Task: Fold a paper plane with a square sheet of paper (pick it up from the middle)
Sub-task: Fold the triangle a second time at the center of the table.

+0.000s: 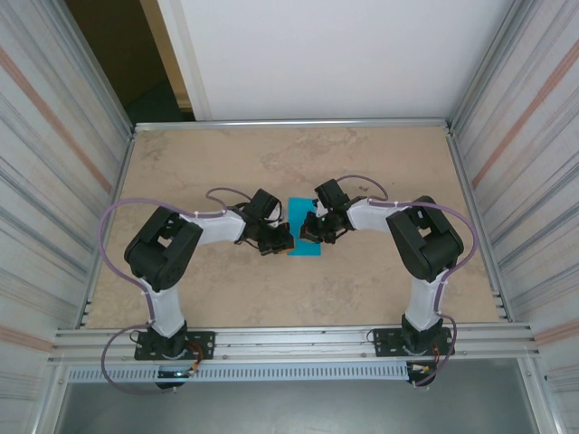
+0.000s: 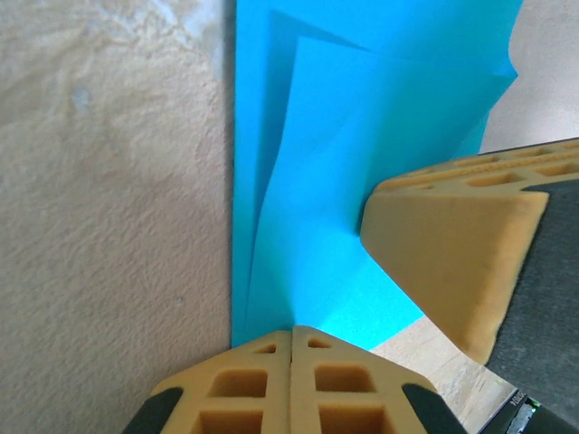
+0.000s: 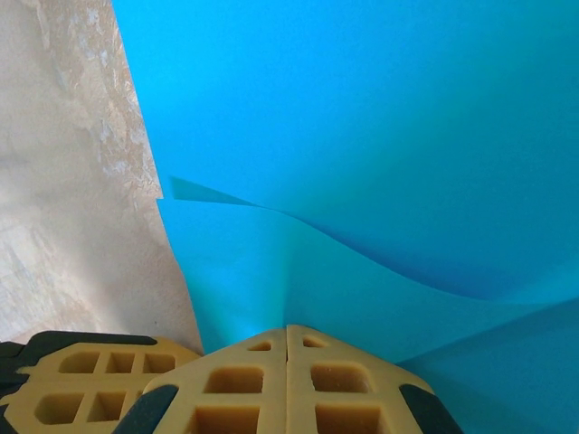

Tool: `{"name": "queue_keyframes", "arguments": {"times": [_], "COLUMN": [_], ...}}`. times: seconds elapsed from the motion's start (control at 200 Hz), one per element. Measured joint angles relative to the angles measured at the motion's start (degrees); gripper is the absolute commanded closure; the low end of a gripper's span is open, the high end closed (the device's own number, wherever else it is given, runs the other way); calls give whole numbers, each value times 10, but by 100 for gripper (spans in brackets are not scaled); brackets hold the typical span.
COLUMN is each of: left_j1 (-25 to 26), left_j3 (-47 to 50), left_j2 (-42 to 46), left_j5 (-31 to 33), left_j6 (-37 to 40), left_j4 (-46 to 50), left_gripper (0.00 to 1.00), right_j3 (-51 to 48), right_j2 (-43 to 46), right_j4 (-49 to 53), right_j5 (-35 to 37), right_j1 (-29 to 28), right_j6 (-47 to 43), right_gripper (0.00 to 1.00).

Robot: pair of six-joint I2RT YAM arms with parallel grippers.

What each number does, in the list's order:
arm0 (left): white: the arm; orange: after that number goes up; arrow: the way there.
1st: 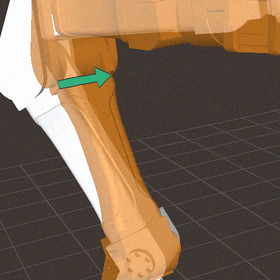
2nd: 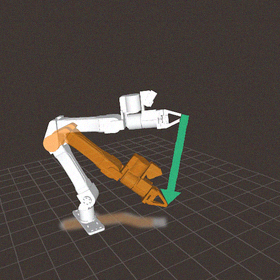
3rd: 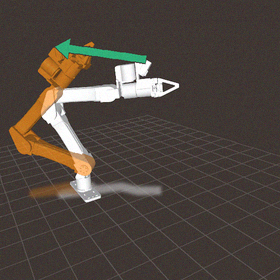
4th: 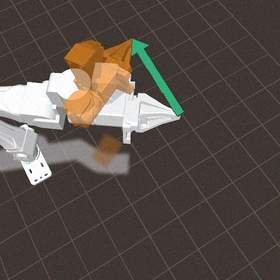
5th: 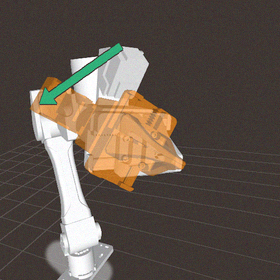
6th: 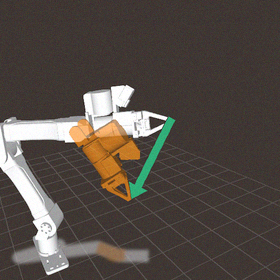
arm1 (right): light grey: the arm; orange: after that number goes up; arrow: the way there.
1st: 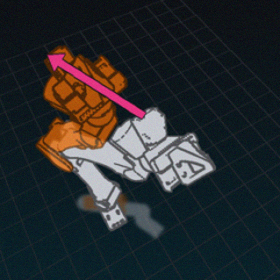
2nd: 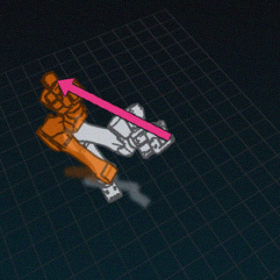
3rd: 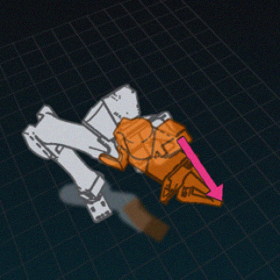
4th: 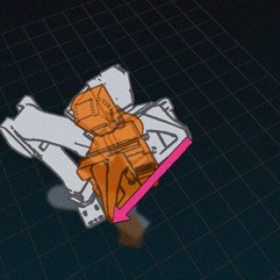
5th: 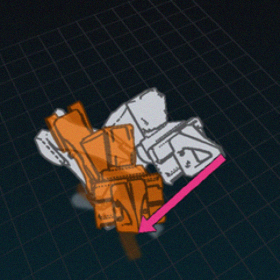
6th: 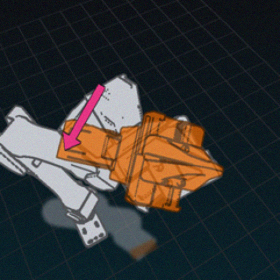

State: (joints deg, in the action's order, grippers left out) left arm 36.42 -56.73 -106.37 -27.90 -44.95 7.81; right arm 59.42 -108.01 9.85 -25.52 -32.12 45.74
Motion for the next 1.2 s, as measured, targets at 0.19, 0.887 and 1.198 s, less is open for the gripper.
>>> {"name": "queue_keyframes", "arguments": {"times": [0.19, 0.887, 1.198], "left_j1": [0, 0, 0], "left_j3": [0, 0, -2], "left_j2": [0, 0, -1], "left_j5": [1, 7, 5], "left_j6": [-2, -18, -19], "left_j4": [0, 7, 7], "left_gripper": [98, 98, 98], "right_j3": [0, 0, 15], "right_j2": [4, -6, 14], "right_j4": [5, 1, 28], "right_j5": [4, -27, 8], "right_j1": [-2, 100, 138], "right_j6": [-27, -49, -64], "right_gripper": [100, 100, 100]}}
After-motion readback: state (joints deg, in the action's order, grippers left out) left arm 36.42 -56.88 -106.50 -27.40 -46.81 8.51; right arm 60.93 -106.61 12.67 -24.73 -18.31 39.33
